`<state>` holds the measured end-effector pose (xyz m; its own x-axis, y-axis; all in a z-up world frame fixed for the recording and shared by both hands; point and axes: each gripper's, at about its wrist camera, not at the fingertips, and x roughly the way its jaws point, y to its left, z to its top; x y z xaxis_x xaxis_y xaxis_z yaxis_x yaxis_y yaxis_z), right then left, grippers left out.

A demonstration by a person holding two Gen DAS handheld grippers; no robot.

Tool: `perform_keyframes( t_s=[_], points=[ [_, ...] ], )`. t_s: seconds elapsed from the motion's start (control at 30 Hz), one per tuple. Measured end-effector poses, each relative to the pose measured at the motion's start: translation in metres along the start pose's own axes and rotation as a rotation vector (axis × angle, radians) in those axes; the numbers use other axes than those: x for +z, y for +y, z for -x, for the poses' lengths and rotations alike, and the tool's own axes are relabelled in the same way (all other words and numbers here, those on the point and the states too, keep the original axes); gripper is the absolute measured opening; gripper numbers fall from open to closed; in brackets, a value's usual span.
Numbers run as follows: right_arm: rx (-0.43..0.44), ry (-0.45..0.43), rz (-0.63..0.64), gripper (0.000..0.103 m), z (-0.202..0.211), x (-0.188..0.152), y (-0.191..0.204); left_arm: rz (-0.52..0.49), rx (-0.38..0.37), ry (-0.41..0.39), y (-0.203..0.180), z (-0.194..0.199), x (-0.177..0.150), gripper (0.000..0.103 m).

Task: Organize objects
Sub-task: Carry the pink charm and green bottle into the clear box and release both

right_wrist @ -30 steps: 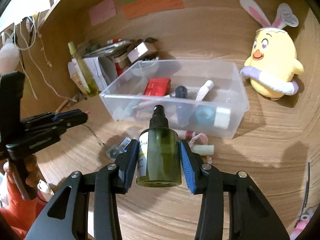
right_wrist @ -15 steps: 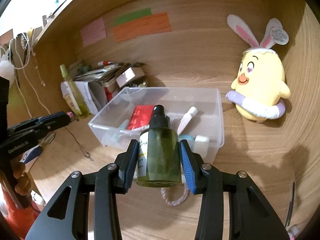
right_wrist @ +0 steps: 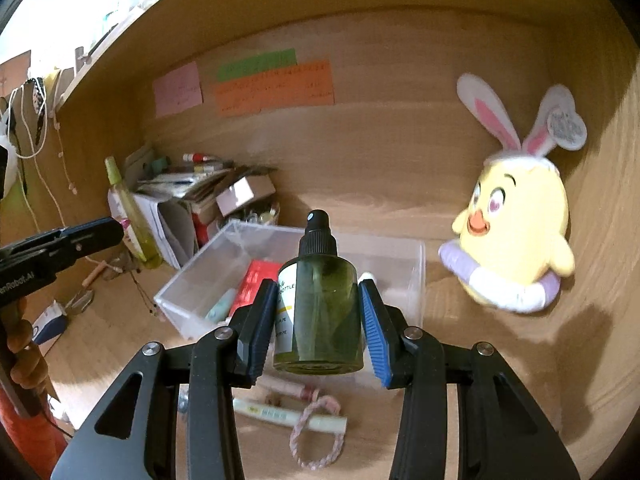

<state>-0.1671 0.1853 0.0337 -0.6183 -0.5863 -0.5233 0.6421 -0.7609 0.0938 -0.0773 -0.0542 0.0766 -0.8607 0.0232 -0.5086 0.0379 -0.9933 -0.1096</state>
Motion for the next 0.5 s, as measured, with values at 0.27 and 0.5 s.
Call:
perform_keyframes(
  t_s=[0.27,0.5],
  points=[
    [-0.016,0.002,-0.001,0.038,-0.021,0.016,-0.008,0.010,0.021,0.019,0.005,-0.023,0.007,0.023],
    [-0.038,0.074,-0.044,0.038,-0.056,0.011,-0.023,0.021,0.028,0.107,0.012,-0.062,-0.004,0.023]
  ],
)
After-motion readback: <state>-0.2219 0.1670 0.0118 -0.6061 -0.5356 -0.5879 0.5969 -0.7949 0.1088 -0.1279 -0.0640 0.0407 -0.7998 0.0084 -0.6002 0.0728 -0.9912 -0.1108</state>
